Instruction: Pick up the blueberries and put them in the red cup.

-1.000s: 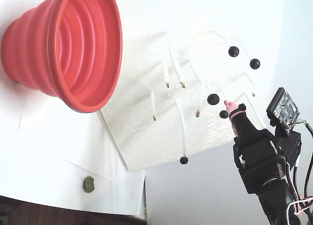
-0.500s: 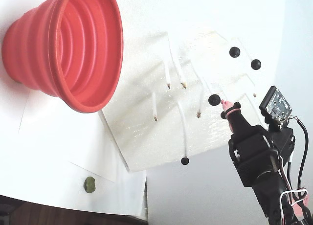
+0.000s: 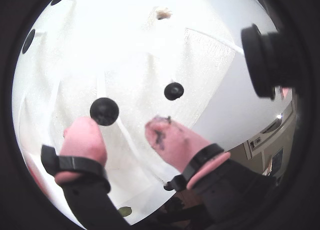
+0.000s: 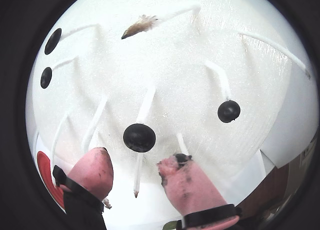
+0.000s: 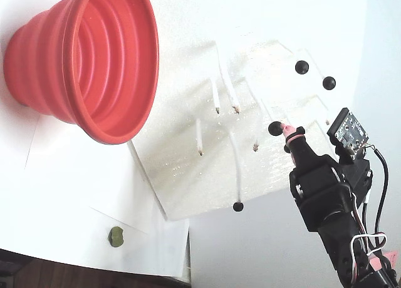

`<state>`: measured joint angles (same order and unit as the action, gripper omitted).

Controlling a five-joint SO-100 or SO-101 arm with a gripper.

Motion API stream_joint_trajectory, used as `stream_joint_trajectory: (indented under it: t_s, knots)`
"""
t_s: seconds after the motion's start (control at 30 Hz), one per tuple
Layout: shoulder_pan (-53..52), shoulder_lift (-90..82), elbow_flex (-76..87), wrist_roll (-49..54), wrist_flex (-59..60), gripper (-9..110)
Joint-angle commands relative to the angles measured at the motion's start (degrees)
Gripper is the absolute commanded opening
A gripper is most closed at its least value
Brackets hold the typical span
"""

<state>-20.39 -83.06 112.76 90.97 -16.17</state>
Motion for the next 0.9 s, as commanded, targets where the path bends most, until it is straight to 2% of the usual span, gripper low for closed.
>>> stream_joint_trajectory:
  t_s: [0.0, 0.87]
  knots:
    - [-3.16, -0.79, -6.59, 0.88, -2.02, 19]
    - [-1.85, 6.94, -13.36, 0.18, -4.31, 20]
